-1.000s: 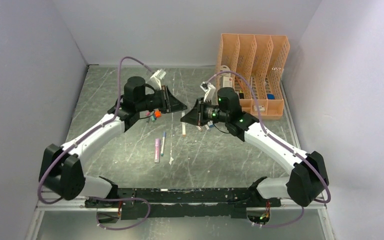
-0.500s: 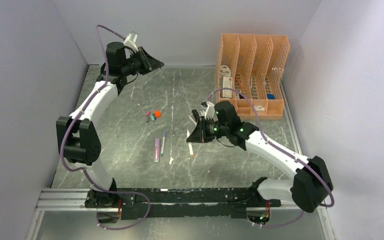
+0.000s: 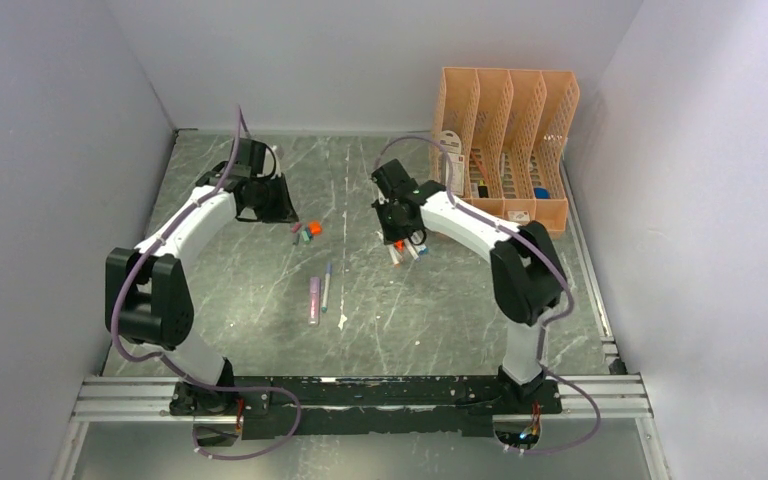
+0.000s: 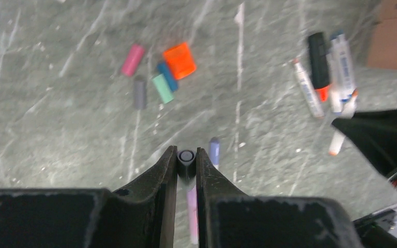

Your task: Open the pen caps

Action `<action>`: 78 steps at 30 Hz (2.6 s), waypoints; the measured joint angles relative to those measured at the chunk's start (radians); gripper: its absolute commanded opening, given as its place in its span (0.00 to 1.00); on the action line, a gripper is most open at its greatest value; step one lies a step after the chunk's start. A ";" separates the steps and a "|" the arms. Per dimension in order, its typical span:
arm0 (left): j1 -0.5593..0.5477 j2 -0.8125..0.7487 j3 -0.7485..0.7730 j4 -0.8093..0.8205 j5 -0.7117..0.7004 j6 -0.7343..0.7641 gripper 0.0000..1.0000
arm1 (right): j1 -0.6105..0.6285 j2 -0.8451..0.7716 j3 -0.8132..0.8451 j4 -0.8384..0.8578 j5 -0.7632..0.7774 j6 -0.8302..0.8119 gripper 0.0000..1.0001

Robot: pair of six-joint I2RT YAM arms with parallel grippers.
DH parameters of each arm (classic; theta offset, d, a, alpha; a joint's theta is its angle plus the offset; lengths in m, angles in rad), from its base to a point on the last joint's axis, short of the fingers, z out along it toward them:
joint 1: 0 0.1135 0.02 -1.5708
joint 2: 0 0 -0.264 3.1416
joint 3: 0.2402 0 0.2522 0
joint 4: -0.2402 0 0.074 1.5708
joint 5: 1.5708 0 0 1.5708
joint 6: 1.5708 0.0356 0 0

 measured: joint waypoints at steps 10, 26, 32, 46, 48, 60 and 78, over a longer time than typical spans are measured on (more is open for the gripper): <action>0.000 0.005 -0.014 -0.049 -0.063 0.059 0.07 | 0.000 0.169 0.141 -0.047 0.122 -0.047 0.18; 0.000 0.034 -0.014 -0.048 -0.064 0.063 0.07 | 0.000 0.195 0.148 -0.047 0.147 -0.063 0.31; 0.000 0.083 -0.011 -0.048 -0.069 0.064 0.08 | 0.000 0.195 0.148 -0.046 0.145 -0.063 0.32; -0.012 0.275 0.081 -0.045 -0.132 0.067 0.27 | 0.006 -0.008 0.021 -0.029 0.039 -0.002 0.35; -0.015 0.292 0.092 -0.045 -0.136 0.067 0.33 | 0.013 -0.021 0.006 -0.021 0.021 0.006 0.35; -0.017 0.310 0.108 -0.042 -0.143 0.067 0.54 | 0.099 -0.027 -0.010 -0.001 -0.044 0.064 0.36; 0.006 -0.144 0.075 -0.101 -0.074 0.076 0.99 | 0.305 0.237 0.145 0.005 -0.009 0.243 0.46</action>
